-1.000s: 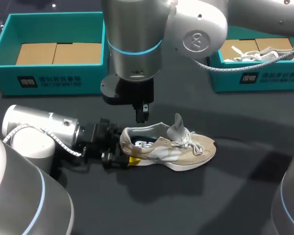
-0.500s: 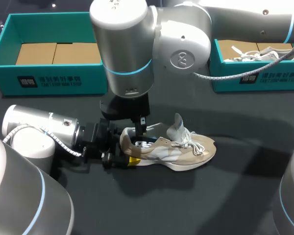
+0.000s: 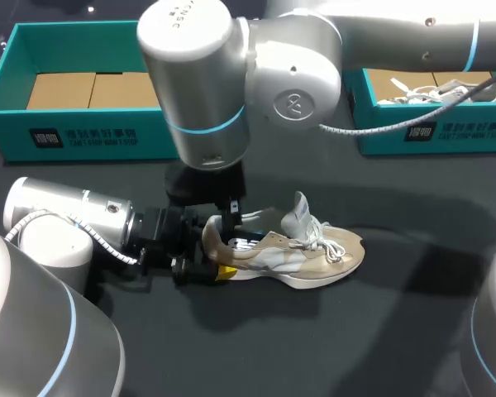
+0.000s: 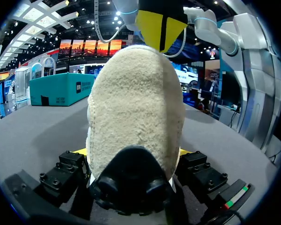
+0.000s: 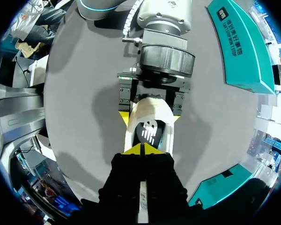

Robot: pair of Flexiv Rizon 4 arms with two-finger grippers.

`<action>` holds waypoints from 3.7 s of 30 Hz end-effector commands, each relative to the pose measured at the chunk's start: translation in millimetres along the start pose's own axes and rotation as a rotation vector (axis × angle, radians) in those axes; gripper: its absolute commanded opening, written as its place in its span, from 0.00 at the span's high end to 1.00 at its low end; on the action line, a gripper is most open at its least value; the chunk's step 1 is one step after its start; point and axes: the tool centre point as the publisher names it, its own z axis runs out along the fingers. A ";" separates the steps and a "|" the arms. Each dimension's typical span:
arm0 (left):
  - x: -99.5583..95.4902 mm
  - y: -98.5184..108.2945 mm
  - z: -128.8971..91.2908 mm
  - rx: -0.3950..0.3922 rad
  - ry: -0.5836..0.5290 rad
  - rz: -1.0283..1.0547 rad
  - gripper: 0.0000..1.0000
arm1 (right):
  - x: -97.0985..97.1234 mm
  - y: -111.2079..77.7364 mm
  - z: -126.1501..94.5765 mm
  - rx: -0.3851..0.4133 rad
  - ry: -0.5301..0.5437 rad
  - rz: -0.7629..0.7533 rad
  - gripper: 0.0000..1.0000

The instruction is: Take the shoe out of the shoebox, open the shoe tongue, remove and reinsert the insole, then place the shoe into the shoebox

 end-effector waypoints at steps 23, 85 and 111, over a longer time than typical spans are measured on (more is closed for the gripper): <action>2.7 2.8 -1.5 0.000 -0.003 0.000 1.00 | -19.5 -28.0 76.9 -0.022 -0.046 0.044 1.00; 2.7 2.8 -1.5 0.000 -0.003 0.000 1.00 | 14.3 -71.5 86.7 -0.283 0.169 0.050 1.00; 2.7 2.8 -1.5 0.000 -0.003 0.000 1.00 | 0.3 -72.6 41.3 -0.629 0.146 -0.202 1.00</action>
